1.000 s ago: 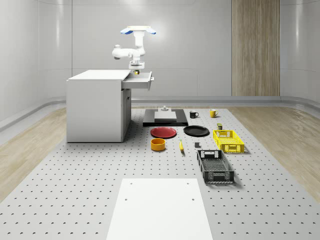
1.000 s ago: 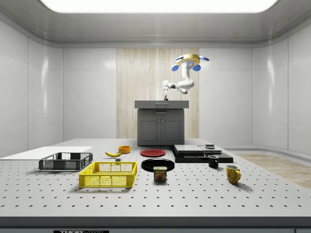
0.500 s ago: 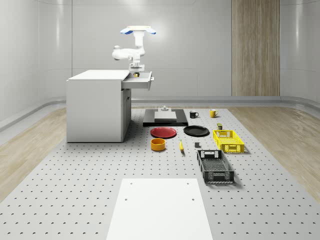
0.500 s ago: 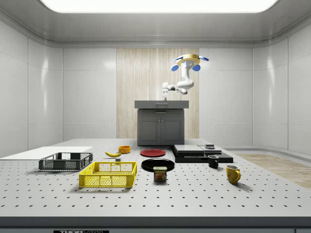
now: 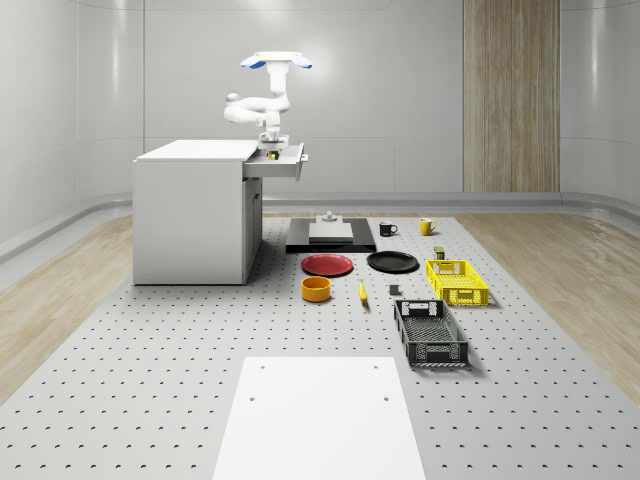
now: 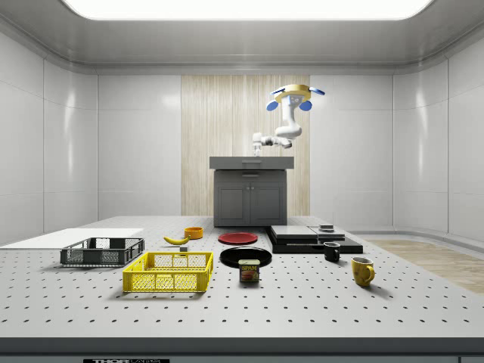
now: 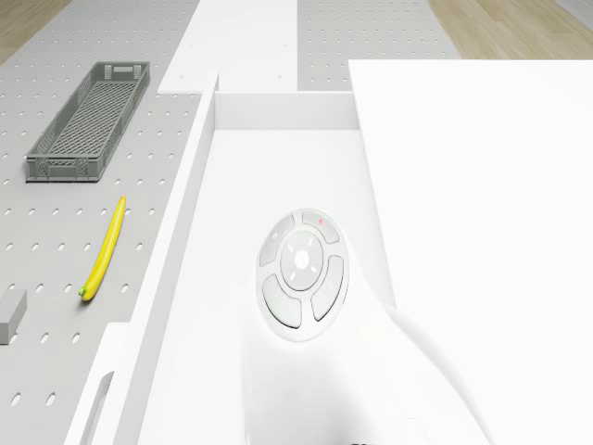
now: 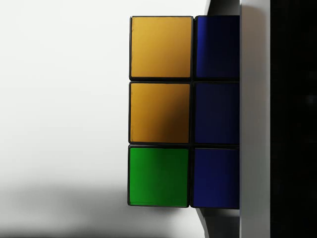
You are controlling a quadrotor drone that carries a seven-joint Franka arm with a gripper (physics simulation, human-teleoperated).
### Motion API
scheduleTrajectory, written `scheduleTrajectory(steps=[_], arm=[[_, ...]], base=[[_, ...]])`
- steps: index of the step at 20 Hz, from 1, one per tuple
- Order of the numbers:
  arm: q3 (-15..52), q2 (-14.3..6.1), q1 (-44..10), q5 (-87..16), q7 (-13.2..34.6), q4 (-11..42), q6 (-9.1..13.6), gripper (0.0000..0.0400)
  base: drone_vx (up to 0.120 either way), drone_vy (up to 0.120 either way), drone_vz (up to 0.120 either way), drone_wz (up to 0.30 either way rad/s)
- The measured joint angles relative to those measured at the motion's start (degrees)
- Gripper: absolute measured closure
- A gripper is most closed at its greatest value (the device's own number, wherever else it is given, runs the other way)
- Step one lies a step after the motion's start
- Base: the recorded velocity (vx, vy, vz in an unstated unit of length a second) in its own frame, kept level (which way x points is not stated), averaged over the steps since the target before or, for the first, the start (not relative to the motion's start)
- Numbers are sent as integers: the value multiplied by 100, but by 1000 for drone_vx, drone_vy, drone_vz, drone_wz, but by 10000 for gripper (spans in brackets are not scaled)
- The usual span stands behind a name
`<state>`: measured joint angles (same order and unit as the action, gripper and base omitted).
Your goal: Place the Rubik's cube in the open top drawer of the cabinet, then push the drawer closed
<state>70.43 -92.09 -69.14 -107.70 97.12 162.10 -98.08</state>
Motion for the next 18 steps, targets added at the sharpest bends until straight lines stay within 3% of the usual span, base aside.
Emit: scheduleTrajectory(steps=[2,8,11,18], arm=[[-128,20,-29,-124,3,-42,-32,78],[-230,82,-37,-252,0,-71,-3,19],[-106,105,8,-150,-12,-23,74,9],[17,155,59,-56,-28,23,174,2]], base=[[0,0,0,0],[0,0,7,0],[-13,13,120,0],[-120,120,120,0]])
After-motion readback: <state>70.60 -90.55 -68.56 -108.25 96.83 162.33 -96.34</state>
